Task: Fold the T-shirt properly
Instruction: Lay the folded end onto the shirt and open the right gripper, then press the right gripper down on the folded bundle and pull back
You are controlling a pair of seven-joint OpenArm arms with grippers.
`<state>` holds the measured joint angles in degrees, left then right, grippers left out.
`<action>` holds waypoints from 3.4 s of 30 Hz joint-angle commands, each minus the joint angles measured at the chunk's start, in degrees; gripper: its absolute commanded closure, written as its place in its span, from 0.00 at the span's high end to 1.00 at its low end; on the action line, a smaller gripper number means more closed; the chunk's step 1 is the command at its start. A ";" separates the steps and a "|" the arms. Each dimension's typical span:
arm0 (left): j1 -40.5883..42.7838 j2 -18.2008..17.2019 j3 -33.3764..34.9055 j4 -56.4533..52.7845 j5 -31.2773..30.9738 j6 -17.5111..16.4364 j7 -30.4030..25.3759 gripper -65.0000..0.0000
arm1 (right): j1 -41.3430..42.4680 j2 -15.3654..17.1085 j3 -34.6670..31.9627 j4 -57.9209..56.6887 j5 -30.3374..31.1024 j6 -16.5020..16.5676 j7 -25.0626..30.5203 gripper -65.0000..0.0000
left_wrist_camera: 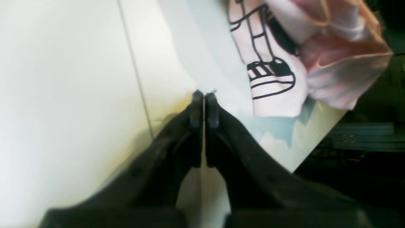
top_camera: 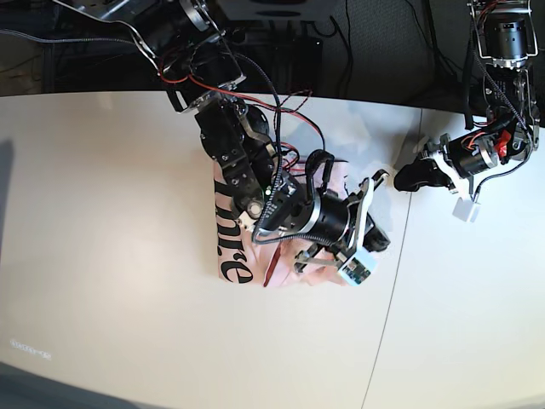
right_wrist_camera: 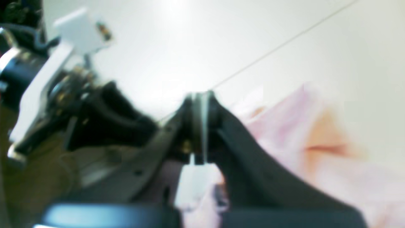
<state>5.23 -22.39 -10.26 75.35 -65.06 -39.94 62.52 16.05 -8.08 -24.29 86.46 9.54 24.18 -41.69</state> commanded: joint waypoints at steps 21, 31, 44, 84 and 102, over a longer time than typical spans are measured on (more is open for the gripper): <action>-0.26 -0.79 -0.37 7.89 -3.91 -0.06 2.86 0.02 | -7.85 13.94 7.67 14.80 7.43 -4.50 -6.10 0.00; -0.31 -0.76 -0.37 7.89 -3.67 -0.06 1.60 0.02 | -14.19 13.62 4.02 14.75 12.11 -4.31 -5.03 0.00; -0.48 -1.29 -0.37 7.89 -3.32 -0.06 1.55 0.02 | -13.77 13.60 -4.98 14.75 5.16 -2.99 -1.55 0.00; -1.60 -1.60 -0.37 7.91 -3.30 -0.06 1.62 0.02 | 5.44 6.14 7.28 -5.46 6.25 -2.78 1.86 0.00; -1.51 -5.11 -6.56 16.31 -4.74 -0.06 2.47 0.02 | 16.31 2.73 7.41 -14.93 -2.21 -2.82 4.57 0.00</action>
<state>4.67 -26.70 -16.56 90.56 -68.27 -39.92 66.00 30.46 -5.30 -17.12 70.32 6.79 23.55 -38.48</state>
